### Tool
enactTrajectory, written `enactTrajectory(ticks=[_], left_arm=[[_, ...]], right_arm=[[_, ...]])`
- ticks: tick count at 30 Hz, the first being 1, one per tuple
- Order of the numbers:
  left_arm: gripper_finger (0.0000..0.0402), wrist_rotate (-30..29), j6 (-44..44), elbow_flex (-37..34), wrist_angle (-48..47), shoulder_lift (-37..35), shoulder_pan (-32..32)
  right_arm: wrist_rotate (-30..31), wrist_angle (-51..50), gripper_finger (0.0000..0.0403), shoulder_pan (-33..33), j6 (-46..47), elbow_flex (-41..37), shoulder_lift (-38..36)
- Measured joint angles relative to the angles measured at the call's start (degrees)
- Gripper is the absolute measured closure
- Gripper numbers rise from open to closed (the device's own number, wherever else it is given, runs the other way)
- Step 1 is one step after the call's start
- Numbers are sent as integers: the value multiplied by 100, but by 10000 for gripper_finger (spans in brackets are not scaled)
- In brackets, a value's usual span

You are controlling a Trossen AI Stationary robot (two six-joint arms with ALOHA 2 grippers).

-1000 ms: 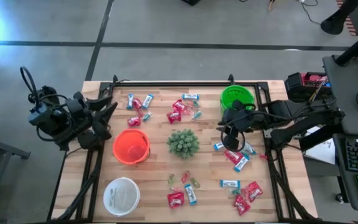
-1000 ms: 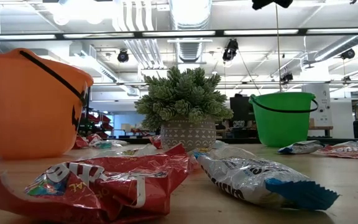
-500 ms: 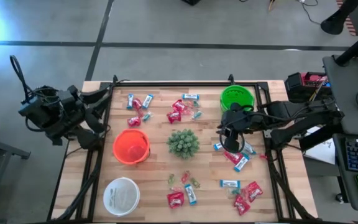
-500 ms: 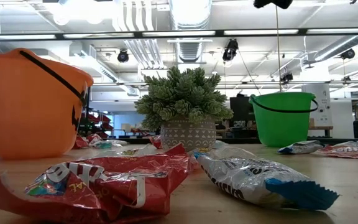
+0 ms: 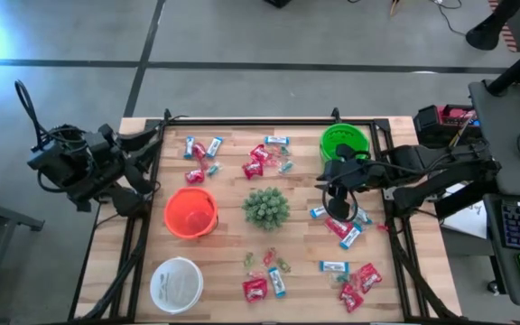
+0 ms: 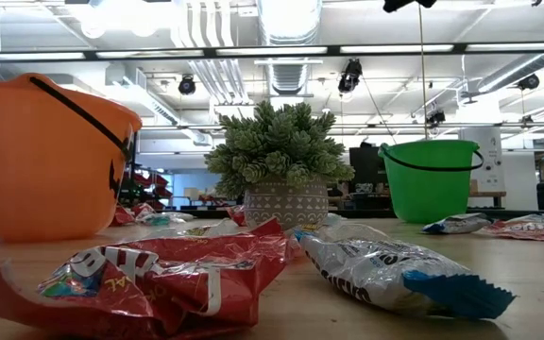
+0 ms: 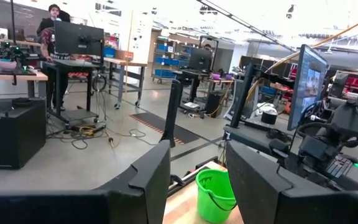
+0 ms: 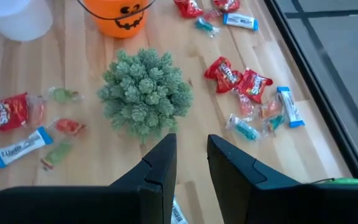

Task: Sort candy
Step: Put the red candy into the green bucket

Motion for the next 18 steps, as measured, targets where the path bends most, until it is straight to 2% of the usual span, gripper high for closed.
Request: enactTrajectory(ticks=[15,18], left_arm=[[263,0,1,-9,-4,104,0],[263,0,0,-9,0,120,0]], right_arm=[[-56,131,319,0,213,0,307],[-304,148,319,0,229,0,319]])
